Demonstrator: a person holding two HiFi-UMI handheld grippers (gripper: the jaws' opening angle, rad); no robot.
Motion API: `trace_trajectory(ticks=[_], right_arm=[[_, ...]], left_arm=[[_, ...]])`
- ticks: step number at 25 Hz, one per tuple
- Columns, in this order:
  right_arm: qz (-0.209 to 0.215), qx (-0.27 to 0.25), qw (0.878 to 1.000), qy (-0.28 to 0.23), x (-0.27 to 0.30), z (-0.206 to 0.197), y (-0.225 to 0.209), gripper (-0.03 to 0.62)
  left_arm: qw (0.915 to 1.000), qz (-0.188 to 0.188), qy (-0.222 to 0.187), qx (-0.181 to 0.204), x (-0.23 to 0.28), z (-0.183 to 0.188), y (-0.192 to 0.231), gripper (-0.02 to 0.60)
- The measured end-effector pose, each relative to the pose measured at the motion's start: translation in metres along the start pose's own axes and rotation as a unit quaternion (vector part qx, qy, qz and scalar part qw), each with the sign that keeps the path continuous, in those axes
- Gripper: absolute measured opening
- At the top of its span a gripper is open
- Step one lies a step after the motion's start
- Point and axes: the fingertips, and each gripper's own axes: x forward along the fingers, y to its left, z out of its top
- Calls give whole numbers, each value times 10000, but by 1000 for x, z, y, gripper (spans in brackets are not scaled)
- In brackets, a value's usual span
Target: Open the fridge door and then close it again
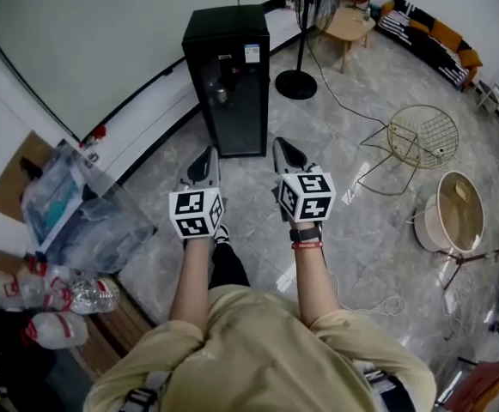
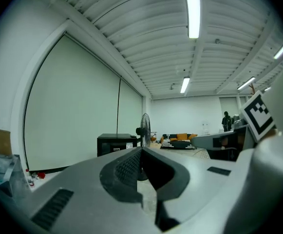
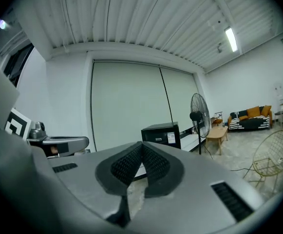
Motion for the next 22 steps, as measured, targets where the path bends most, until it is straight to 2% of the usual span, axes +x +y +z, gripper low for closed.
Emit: trace_trajectory(ticks=[5, 14, 22], right_arm=[[106, -137, 9998, 79, 64, 5, 12, 21], [173, -261, 9992, 248, 197, 26, 30, 21], [172, -281, 9983, 490, 295, 25, 39, 21]], left_arm=[[9999, -149, -22, -66, 46, 1, 41, 20], [9996, -60, 3, -261, 132, 18, 139, 20], [9992, -86, 177, -362, 199, 11, 217, 20]])
